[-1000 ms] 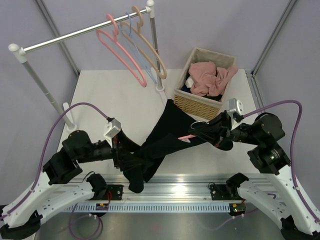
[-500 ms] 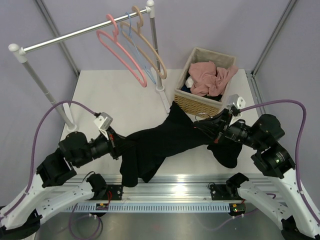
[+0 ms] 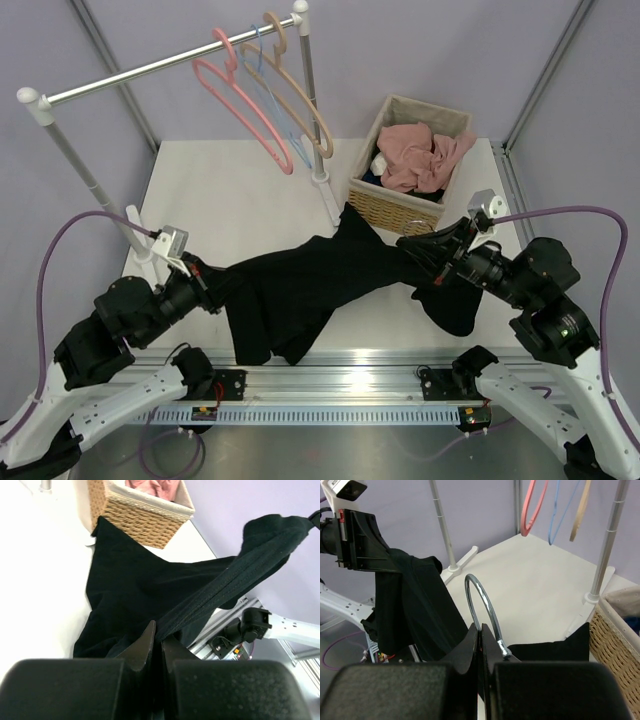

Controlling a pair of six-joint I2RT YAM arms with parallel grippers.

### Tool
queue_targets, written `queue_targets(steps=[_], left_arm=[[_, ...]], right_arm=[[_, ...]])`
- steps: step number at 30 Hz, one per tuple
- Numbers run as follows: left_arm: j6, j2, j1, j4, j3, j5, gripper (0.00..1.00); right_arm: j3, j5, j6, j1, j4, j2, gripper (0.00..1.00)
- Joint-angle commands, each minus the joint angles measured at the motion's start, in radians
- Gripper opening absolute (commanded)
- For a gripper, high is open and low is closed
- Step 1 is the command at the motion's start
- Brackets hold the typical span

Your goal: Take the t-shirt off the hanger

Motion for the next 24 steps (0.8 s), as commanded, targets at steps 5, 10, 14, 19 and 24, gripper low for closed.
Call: queue_targets(steps=[5, 10, 14, 19, 24], left_arm=[[-0.037, -0.074, 0.013, -0.140, 0.003, -0.271, 0.00], [0.039, -0.210, 0.013, 0.065, -0.051, -0.067, 0.00], [0.038, -0.223, 0.013, 0.084, -0.031, -0.005, 0.00], [0.042, -0.102, 0.013, 0.042, -0.042, 0.040, 0.01], [0.038, 0.032, 0.012, 0.093, -0.111, 0.084, 0.51]], right_arm=[[0.118, 0.275, -0.018, -0.013, -0.027, 0.000, 0.00], [0.141, 0.295, -0.029, -0.012, -0.067, 0.086, 0.00], [0.138, 0.347, -0.038, -0.013, -0.065, 0.118, 0.00], [0.158, 0.301, -0.033, -0.013, -0.010, 0.134, 0.00], [0.197, 0.130, -0.043, -0.013, 0.079, 0.177, 0.00]])
